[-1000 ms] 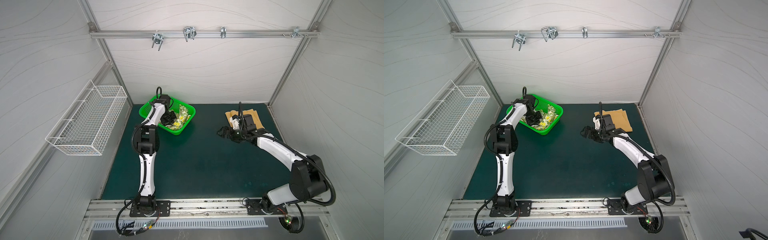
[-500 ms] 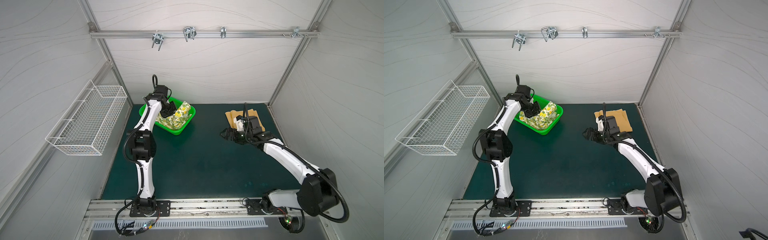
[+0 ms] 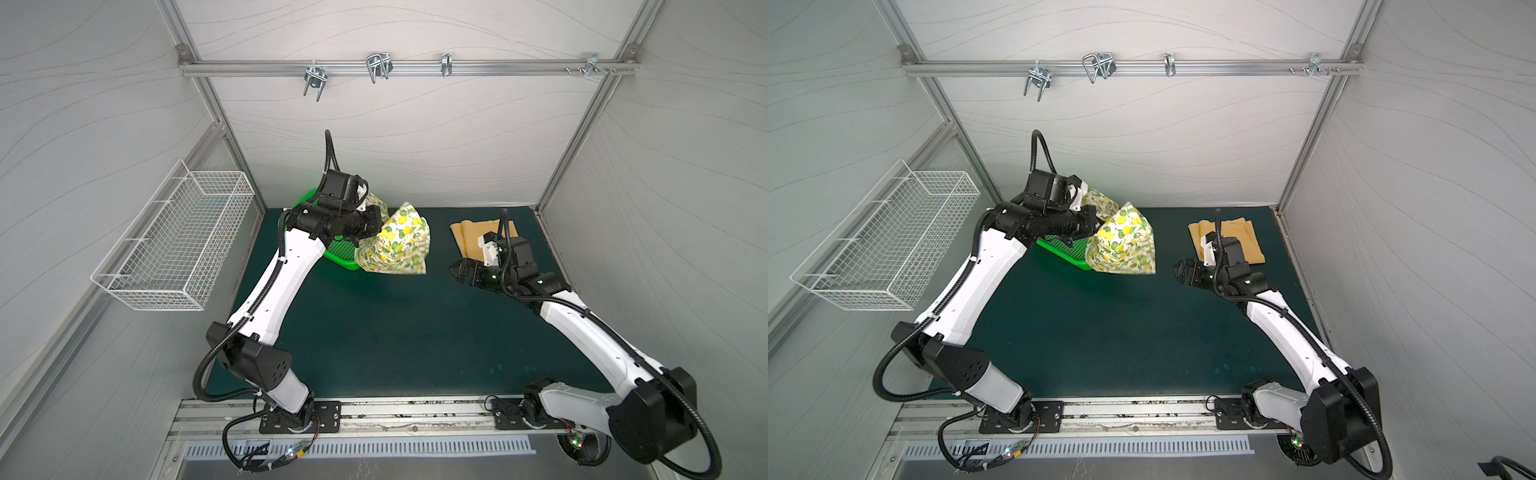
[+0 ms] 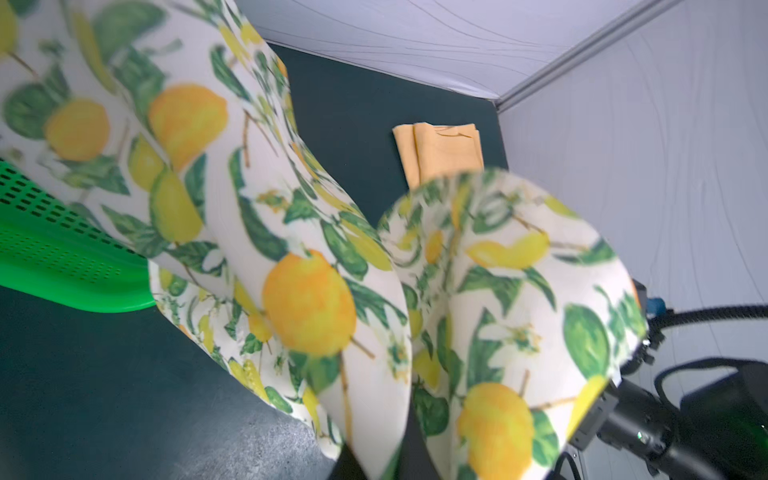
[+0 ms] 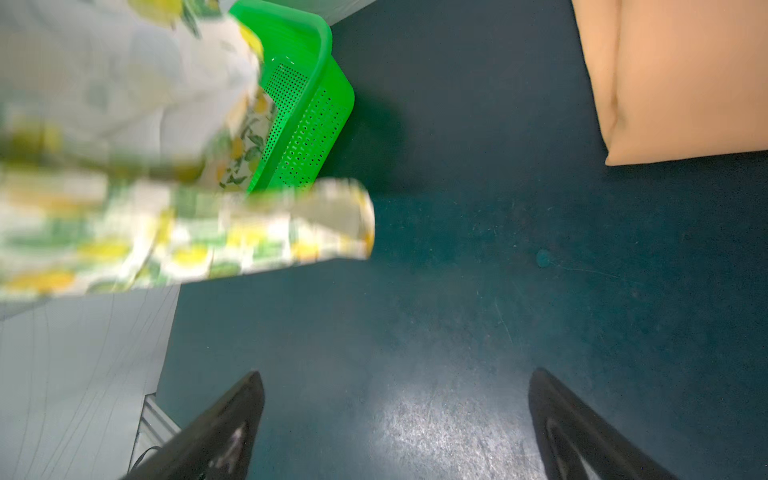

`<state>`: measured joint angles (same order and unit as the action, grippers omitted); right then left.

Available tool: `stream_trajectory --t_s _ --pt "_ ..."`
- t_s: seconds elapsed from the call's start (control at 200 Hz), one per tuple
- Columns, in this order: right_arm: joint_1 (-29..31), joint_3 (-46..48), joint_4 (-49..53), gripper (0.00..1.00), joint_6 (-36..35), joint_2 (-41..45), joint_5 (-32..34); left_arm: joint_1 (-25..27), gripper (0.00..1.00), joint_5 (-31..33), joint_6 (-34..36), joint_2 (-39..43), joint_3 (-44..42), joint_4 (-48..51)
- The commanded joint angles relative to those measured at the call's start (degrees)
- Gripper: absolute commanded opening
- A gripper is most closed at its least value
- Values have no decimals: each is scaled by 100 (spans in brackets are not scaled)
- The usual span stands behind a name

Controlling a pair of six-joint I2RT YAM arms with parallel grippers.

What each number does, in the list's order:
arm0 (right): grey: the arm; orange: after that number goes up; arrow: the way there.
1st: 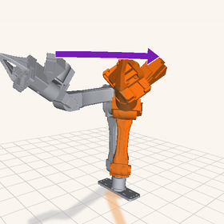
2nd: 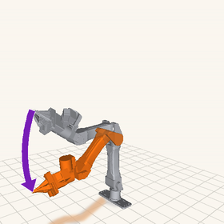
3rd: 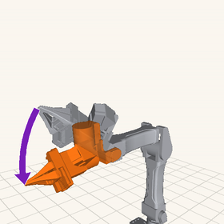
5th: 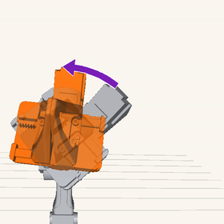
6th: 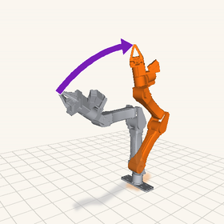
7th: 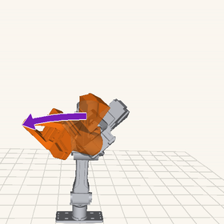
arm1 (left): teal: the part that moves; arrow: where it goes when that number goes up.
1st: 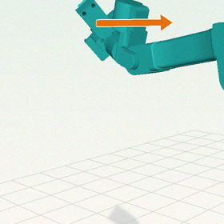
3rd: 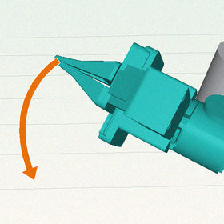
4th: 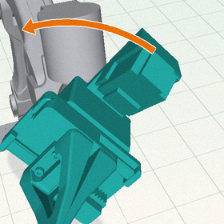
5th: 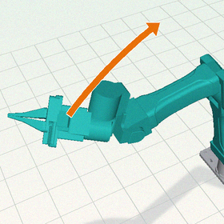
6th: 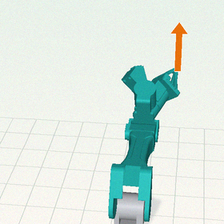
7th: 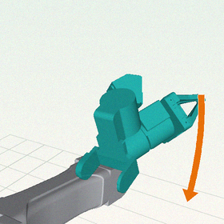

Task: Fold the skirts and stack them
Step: 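Lift the lemon-print skirt out of the basket and lay it on the table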

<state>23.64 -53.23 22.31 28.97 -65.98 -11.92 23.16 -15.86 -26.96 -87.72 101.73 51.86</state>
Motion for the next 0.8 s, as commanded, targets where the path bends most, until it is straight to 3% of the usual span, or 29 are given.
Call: stream_trajectory --t_s 0.0,0.23,0.44,0.79 --pt "-99 80 -11 99 -50 240 135 198 0 -426 -193 569 -488 -629" --pt "-394 253 -141 99 3 351 -92 1085 0 -465 -213 985 -1693 -753" --pt "-486 460 -226 99 26 442 -108 1724 0 -356 -330 537 -2477 -1336" --pt "-858 652 -215 99 -50 612 -49 2395 0 -255 -387 -1186 -1261 -1519"
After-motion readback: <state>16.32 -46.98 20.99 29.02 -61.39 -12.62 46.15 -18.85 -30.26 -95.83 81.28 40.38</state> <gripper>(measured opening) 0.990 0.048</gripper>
